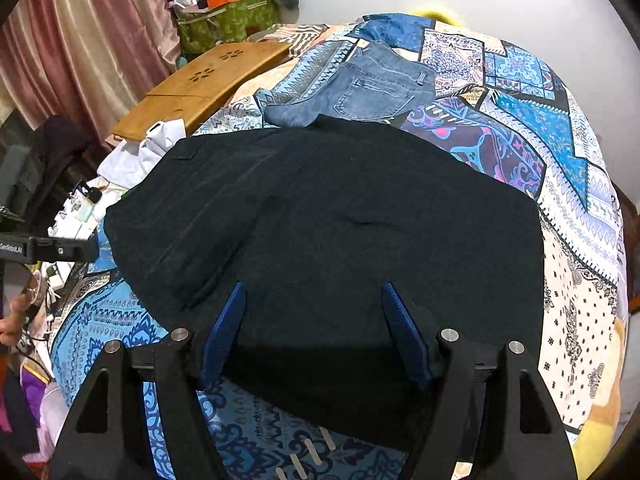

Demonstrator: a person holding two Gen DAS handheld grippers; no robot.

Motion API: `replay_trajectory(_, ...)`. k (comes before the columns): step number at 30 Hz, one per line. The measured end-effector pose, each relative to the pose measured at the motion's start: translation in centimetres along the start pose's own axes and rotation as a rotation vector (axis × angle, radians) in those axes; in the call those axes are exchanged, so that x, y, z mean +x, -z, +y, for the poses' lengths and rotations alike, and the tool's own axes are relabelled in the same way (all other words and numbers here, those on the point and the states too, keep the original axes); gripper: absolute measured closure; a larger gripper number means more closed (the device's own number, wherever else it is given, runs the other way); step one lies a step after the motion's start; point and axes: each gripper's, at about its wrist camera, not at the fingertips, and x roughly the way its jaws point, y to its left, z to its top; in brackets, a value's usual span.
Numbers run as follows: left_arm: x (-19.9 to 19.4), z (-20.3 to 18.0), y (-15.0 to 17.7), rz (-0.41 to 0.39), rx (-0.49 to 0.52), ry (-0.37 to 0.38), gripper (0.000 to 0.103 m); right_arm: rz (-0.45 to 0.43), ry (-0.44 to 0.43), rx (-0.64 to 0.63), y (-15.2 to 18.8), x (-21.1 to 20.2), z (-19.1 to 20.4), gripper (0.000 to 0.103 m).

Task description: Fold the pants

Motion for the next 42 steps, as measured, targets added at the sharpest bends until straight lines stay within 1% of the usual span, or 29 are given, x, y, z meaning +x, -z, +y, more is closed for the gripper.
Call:
replay_trajectory(3,0.5,0.6,-0.7,-0.006,-0.052,0.054,0.0,-0.002,-0.011,0.008,0.0,0.1,0.0,0.034)
replay_trajectory(5,1.3,1.4,-1.6,0.008,-0.111,0.109,0.0,-0.003,-0.016,0.006,0.0,0.1,0.0,0.033)
replay_trajectory(7,2.1,2.3,-2.4,0.018,-0.161,0.142,0.0,-0.004,-0.02,0.006,-0.1,0.2,-0.1,0.033)
replay_trajectory(11,3.0,3.2,-4.3,0.004,-0.227,0.156,0.0,-0.008,-0.032,0.01,0.0,0.2,-0.2,0.033)
replay_trajectory(12,3.0,3.3,-4.7,-0.014,-0.235,0.15,0.0,-0.009,-0.034,0.009,0.0,0.2,-0.2,0.032)
replay_trajectory(13,3.0,3.3,-5.0,-0.028,-0.237,0.137,0.006,-0.01,-0.036,0.01,0.1,0.2,-0.3,0.032)
replay_trajectory(14,3.0,3.3,-5.3,-0.044,-0.236,0.107,0.011,-0.012,-0.04,0.012,0.1,0.2,-0.3,0.032)
replay_trajectory(15,3.1,3.4,-5.7,-0.06,-0.232,0.051,0.024,-0.013,-0.043,0.013,0.1,0.2,-0.4,0.032)
replay_trajectory(16,3.2,3.6,-6.1,-0.073,-0.229,0.011,0.037,-0.014,-0.046,0.013,0.1,0.2,-0.4,0.032)
replay_trajectory(17,3.2,3.9,-6.2,-0.085,-0.228,-0.001,0.043,-0.016,-0.05,0.014,0.2,0.2,-0.5,0.032)
replay_trajectory(18,3.0,4.1,-6.4,-0.104,-0.233,-0.012,0.056,-0.018,-0.053,0.016,0.2,0.2,-0.5,0.032)
replay_trajectory(20,2.2,4.4,-6.5,-0.137,-0.237,-0.022,0.069,-0.02,-0.056,0.018,0.2,0.2,-0.5,0.032)
replay_trajectory(21,1.7,4.1,-6.5,-0.168,-0.218,-0.058,0.077,-0.02,-0.056,0.018,0.2,0.2,-0.6,0.032)
replay_trajectory(22,1.1,3.6,-6.5,-0.187,-0.19,-0.073,0.078,-0.02,-0.057,0.019,0.2,0.2,-0.6,0.032)
replay_trajectory(24,-0.3,2.0,-6.4,-0.24,-0.121,-0.133,0.08,-0.018,-0.06,0.022,0.2,0.1,-0.7,0.033)
replay_trajectory(27,-3.2,-2.0,-5.9,-0.343,0.037,-0.247,0.083,-0.028,-0.1,0.056,0.3,-1.0,-1.3,0.034)
replay_trajectory(29,-4.4,-4.2,-6.3,-0.395,0.115,-0.276,0.083,-0.057,-0.102,0.088,0.7,-2.4,-2.0,0.034)
replay_trajectory(33,-7.8,-9.2,-6.1,-0.493,0.244,-0.271,0.084,-0.123,-0.071,0.155,2.1,-5.3,-4.0,0.034)
replay_trajectory(36,-9.8,-13.4,-6.2,-0.556,0.319,-0.243,0.085,-0.15,0.005,0.209,3.6,-6.9,-6.1,0.034)
replay_trajectory(37,-10.5,-15.3,-6.1,-0.581,0.35,-0.226,0.085,-0.151,0.021,0.222,4.1,-7.2,-6.7,0.034)
replay_trajectory(40,-11.2,-19.7,-5.6,-0.617,0.43,-0.183,0.085,-0.125,0.076,0.254,5.7,-7.0,-8.3,0.034)
replay_trajectory(42,-11.1,-23.2,-4.9,-0.631,0.496,-0.153,0.086,-0.086,0.078,0.27,6.8,-6.0,-8.9,0.034)
